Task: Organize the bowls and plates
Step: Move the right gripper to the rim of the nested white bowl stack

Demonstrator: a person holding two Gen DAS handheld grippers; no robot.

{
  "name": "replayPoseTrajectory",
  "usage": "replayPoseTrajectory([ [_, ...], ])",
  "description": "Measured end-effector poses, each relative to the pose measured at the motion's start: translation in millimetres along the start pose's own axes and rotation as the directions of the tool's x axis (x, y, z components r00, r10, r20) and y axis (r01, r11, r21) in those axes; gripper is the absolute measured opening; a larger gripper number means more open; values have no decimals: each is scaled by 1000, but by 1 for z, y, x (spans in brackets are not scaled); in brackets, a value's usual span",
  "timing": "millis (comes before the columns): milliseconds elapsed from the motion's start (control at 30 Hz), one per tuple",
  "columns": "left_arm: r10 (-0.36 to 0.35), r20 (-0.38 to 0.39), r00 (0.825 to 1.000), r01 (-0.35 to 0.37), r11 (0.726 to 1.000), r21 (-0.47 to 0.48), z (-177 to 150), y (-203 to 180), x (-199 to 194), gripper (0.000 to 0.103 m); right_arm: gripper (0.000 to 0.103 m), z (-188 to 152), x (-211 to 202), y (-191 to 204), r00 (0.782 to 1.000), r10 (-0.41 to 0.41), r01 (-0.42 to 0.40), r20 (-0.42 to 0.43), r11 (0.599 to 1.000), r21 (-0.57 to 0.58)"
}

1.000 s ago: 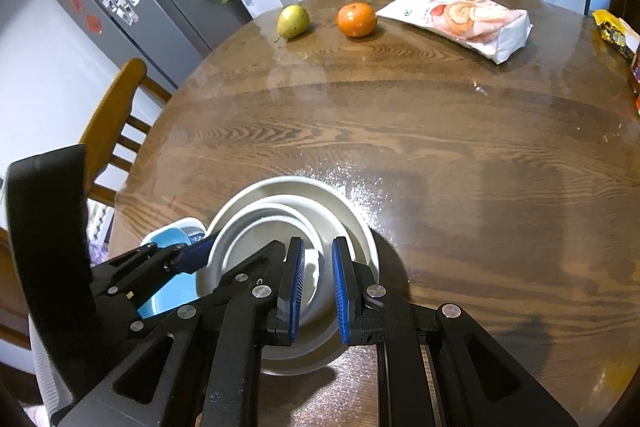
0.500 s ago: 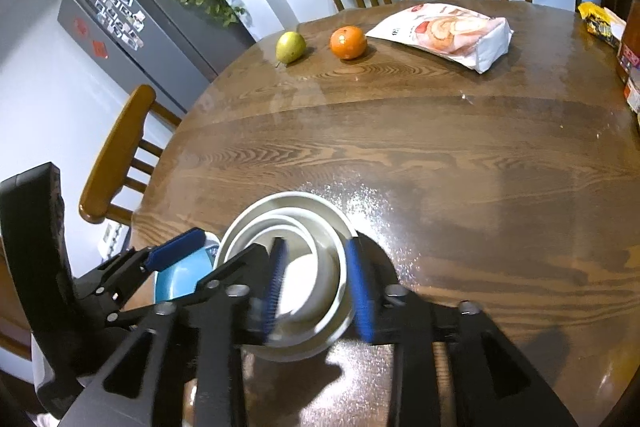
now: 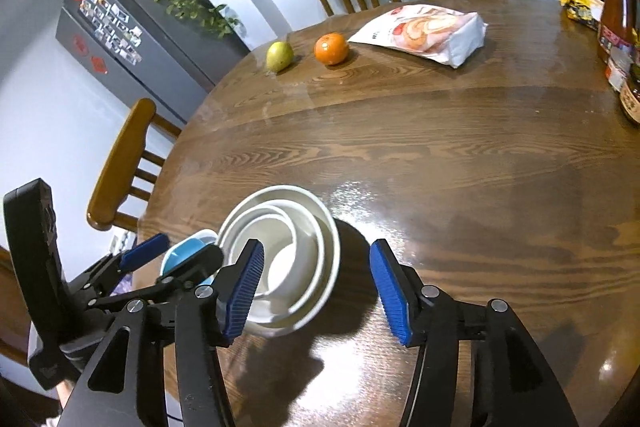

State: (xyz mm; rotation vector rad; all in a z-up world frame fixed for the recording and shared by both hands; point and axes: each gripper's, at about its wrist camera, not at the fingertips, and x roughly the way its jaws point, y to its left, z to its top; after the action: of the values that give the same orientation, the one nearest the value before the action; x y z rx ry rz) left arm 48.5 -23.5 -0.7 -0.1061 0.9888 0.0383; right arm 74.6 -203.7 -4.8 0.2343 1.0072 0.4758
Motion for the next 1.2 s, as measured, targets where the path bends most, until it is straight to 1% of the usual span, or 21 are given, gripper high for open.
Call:
replayPoseTrajectory([
  [333,2,-2,1000,-2,999,-32,-8,8,-9,92,58,-10,-6,-12,1000,7,-7,-15,1000,20],
  [400,4,-7,1000,-4,999,-32,-9,10,-10,102,58,-12,-6,-12,1000,8,-8,-26,1000,16],
  [500,12,-1,1000,-12,999,-31,-10,13,-13,102,59,-14,-5,-10,999,9,-9,-35,1000,2],
  [600,10,-11,1000,-10,999,-41,-11,19,-11,102,63,-17,-4,-12,999,4,-4,-39,1000,2],
  [667,3,-22,1000,-4,999,-49,-11,23,-8,102,64,-17,-1,-13,999,0,0,-42,1000,5],
  [767,-32,-56,998,27,996,-84,-10,34,-1,102,64,-17,6,-12,998,-4,4,-59,1000,-5],
  [900,-102,-120,988,80,982,-170,-6,52,13,102,64,-13,17,-10,997,-13,12,-81,1000,-14],
  [1033,-96,-139,986,64,973,-220,-2,66,20,101,64,-9,27,-11,995,-16,16,-94,1000,-4],
  [1133,-135,-176,975,85,960,-267,3,78,27,98,64,-5,32,-14,995,-14,14,-101,1000,9],
  [1200,-131,-187,974,79,961,-266,5,84,27,88,64,-3,34,-18,994,3,0,-107,1000,29],
])
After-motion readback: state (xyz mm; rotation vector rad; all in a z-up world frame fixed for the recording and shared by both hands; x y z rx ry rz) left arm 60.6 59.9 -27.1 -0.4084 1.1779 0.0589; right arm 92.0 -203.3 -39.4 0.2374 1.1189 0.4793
